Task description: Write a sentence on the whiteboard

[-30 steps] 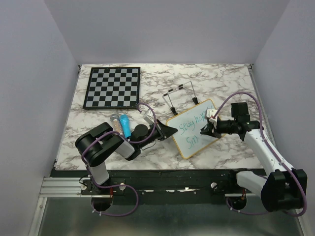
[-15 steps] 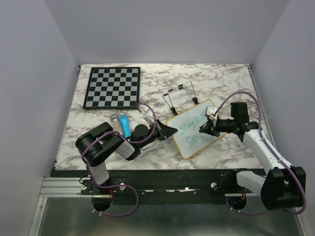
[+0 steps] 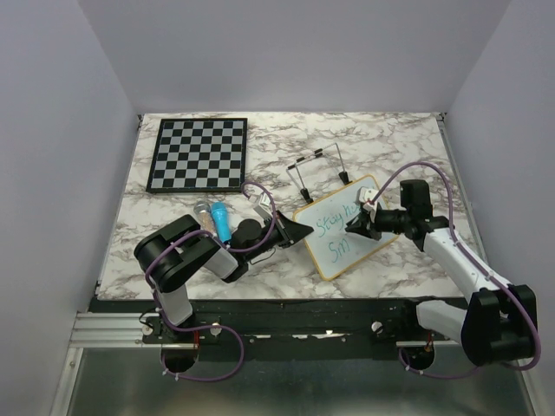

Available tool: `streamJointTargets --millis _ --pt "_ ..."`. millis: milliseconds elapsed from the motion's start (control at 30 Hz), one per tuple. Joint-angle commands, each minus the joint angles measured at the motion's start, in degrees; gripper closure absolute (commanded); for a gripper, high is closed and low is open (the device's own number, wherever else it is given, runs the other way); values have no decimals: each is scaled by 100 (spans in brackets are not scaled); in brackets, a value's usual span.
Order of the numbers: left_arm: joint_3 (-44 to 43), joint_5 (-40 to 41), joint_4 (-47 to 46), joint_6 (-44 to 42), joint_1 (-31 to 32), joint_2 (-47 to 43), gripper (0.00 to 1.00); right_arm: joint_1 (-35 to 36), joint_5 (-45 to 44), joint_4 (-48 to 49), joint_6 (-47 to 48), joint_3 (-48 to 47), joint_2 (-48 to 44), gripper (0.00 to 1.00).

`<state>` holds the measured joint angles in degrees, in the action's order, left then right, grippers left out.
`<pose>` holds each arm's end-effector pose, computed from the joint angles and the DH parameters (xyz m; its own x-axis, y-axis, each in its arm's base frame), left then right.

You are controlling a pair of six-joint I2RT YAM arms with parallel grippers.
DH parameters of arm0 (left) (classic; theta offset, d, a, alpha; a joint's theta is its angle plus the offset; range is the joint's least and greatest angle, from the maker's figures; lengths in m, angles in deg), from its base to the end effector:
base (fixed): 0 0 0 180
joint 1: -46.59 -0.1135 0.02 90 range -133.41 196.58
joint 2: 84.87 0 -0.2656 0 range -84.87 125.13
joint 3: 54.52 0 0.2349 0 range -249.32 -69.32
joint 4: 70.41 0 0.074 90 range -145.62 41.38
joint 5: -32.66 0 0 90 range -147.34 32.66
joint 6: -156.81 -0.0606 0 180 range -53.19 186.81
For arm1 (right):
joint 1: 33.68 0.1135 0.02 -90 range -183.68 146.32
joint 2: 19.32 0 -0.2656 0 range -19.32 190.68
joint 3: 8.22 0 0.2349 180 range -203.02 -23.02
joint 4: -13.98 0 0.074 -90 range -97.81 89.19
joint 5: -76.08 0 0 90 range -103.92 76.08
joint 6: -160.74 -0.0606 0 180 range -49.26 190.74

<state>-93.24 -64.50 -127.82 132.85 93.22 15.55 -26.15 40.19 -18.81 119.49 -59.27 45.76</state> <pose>0.2096 -0.2328 0.1579 -0.7580 -0.5180 -0.3964 0.2806 0.2897 -0.9151 0.2027 0.0763 0.2176 -0.0057 -0.4453 -0.8953 -0.9565 0.2635 -0.1250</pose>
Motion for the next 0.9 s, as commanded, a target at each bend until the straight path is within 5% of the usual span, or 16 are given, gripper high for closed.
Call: streamJointTargets --millis 0,400,867 --pt "-130 -110 -619 -47 48 48 100 29 -260 122 -41 57 128 99" --pt "-95 -102 -637 -47 48 30 100 20 47 -924 591 -84 -259 99" --pt "-121 -110 -655 -39 48 65 100 38 -198 -530 329 -31 23 99"
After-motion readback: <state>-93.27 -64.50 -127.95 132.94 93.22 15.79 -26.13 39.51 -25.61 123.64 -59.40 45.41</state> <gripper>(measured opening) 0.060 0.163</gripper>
